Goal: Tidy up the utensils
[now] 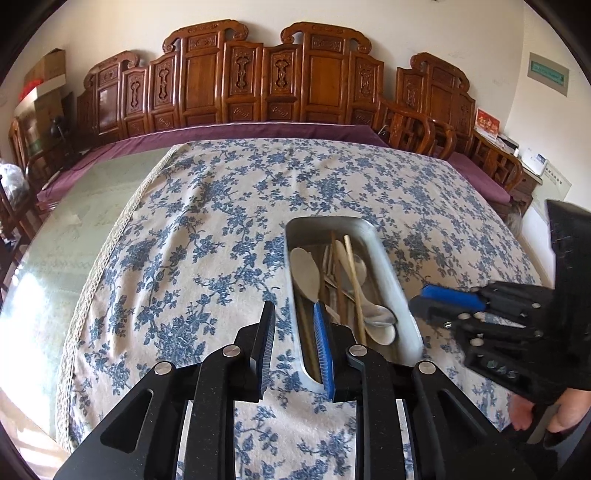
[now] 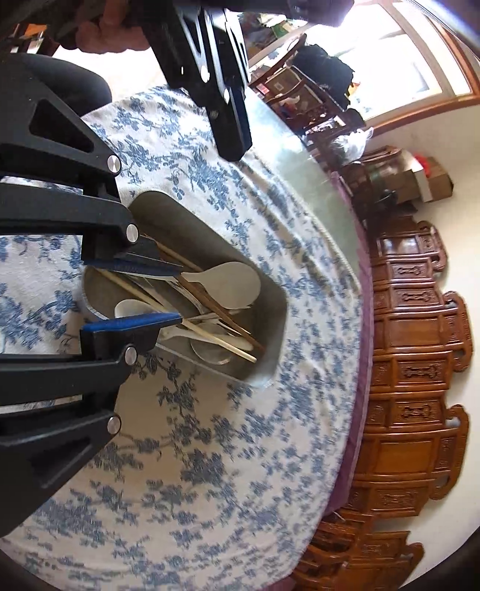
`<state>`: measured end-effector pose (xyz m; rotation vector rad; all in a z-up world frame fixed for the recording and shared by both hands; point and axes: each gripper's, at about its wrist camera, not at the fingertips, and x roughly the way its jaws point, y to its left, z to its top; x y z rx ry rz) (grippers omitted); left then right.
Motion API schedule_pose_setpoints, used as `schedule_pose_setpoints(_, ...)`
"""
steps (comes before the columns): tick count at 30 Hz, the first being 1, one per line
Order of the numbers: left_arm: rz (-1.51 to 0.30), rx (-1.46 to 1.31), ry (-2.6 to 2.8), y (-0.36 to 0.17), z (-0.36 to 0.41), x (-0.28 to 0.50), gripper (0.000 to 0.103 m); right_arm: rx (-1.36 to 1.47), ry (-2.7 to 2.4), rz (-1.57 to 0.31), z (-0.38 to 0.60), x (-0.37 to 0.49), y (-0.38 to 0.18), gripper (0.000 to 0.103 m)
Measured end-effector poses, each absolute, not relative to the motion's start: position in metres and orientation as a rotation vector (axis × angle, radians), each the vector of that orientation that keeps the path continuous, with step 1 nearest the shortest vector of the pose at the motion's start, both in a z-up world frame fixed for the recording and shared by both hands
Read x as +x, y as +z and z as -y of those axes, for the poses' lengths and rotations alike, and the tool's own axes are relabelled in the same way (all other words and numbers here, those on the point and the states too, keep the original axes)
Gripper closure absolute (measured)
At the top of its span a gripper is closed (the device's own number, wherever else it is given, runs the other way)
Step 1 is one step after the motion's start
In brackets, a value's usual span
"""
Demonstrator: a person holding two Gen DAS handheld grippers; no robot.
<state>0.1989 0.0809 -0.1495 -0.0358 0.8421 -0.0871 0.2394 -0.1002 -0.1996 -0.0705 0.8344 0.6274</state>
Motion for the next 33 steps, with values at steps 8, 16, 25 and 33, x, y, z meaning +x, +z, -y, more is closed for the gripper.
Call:
schedule_pose_setpoints(8, -0.809, -0.019, -0.106, -0.136, -0.058, 0.178, 0.062, -0.056, 0.552, -0.737, 0.145, 0.197, -0.164, 0.069)
schedule_pose_setpoints(16, -0.778, -0.007, -0.145, -0.122, -0.031, 0.151, 0.038, -0.009, 0.429, -0.690, 0.196, 0.164, -0.145, 0.036)
schedule_pose_setpoints(25, -0.732, -0.005, -0.141, -0.099, -0.002, 0.130, 0.010, 0.023, 0.327, -0.641, 0.237, 0.135, -0.126, 0.003)
schedule_pose_setpoints(33, -0.664, 0.024, -0.131, -0.063, 0.020, 0.114, 0.008, 0.037, 0.250, -0.560, 0.262, 0.114, -0.095, 0.003)
